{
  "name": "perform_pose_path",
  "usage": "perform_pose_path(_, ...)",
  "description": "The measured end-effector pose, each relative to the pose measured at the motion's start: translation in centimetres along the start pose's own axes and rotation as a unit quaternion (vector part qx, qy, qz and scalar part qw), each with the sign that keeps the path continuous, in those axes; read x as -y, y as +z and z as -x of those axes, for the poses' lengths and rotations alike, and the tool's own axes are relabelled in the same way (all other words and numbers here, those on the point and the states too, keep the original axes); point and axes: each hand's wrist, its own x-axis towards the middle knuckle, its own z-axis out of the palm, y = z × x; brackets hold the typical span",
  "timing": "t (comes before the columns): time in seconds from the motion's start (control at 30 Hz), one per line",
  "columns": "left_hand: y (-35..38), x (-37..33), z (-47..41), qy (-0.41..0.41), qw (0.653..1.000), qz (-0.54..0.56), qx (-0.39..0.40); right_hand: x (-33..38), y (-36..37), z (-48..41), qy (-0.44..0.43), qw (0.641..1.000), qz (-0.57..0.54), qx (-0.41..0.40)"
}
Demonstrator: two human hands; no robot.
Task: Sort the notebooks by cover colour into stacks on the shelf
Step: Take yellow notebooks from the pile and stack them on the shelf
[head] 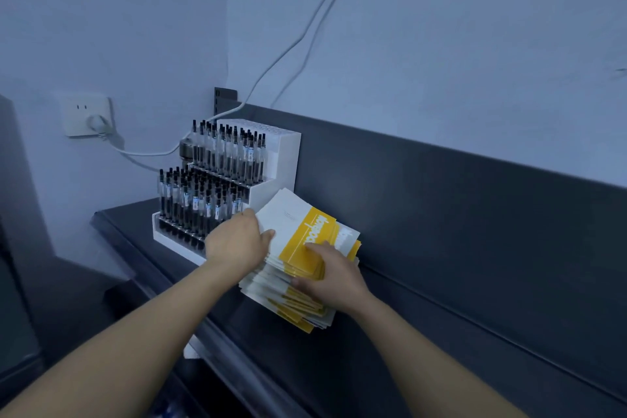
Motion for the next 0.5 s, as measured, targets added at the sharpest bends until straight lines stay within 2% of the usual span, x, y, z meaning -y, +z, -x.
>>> perform_pose_path(0.27,-0.4,-0.1,0.7,-0.071,0.994,0.068,0.039,-0.4,-0.4,0.3,-0.028,0.998,-0.061,0.009)
perform_pose_path(0.43,-0.5,-0.1,1.5,-0.089,0.989,0.089,0.078,0.5,0.8,0.5,0.032,0.998,0.027,-0.038)
perform_pose_path(0.5,-0.9,-0.1,2.0,-0.094,0.986,0.110,0.079,1.0,0.8,0.4,0.034,0.999,0.005,-0.032)
